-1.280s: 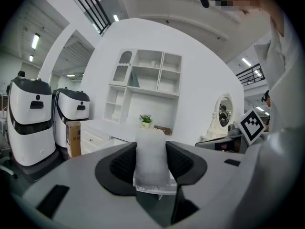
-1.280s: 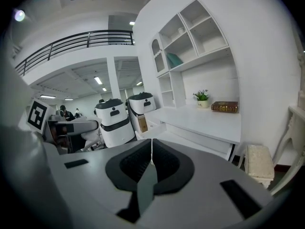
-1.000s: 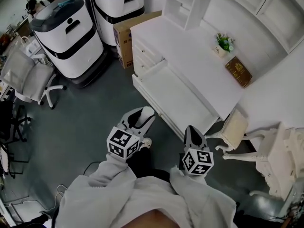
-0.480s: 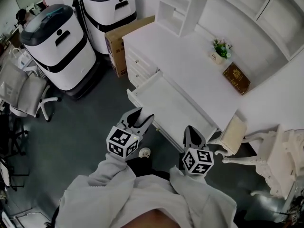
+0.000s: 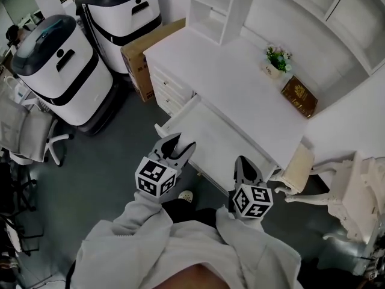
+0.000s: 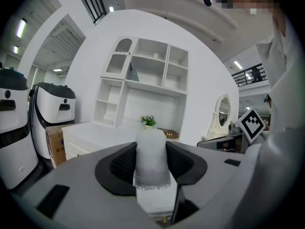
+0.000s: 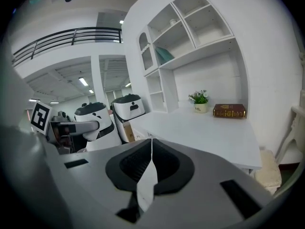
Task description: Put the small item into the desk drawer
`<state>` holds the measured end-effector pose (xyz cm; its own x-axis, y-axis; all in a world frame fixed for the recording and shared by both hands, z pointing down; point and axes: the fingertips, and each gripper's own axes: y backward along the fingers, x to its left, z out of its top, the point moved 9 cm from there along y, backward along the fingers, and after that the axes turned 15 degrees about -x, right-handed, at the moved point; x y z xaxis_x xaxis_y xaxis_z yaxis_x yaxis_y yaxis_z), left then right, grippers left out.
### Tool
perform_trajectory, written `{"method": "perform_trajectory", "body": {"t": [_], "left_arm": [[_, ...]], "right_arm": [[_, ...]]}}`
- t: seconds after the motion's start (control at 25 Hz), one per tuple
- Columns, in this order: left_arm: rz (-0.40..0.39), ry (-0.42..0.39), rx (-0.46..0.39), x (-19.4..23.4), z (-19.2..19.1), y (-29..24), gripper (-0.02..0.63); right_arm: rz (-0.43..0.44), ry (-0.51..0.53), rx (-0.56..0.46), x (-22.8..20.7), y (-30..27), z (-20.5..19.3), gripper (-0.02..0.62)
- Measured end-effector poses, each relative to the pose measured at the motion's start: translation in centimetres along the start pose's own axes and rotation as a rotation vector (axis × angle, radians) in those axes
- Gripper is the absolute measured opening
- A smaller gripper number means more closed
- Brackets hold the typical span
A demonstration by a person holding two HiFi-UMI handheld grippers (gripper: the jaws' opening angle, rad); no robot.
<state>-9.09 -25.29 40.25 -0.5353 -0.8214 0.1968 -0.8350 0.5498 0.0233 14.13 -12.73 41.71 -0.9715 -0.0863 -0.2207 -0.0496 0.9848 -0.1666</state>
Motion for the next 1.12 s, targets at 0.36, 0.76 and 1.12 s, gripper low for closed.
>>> {"method": "perform_trajectory", "body": {"t": [0.36,0.76,1.12], "left_arm": [[-0.074,0.011,0.147,-1.1,-4.0,-4.3,0.19],[-0.137,0.043,0.336,-2.5,-9.4,-10.5,0.19],[-0.269,0.046,0.488,-4.9,-15.0,-15.9,0.19]], "right_arm": [[-0.069,-0.051,0.098,-3.5,0.6,-2.4,0.034],[-0.094,-0.094,0.226,-7.3,-0.5,-4.8,0.034],[-0.143,-0.137,0.29,-10.1,-0.7,-7.1,0.034]]}}
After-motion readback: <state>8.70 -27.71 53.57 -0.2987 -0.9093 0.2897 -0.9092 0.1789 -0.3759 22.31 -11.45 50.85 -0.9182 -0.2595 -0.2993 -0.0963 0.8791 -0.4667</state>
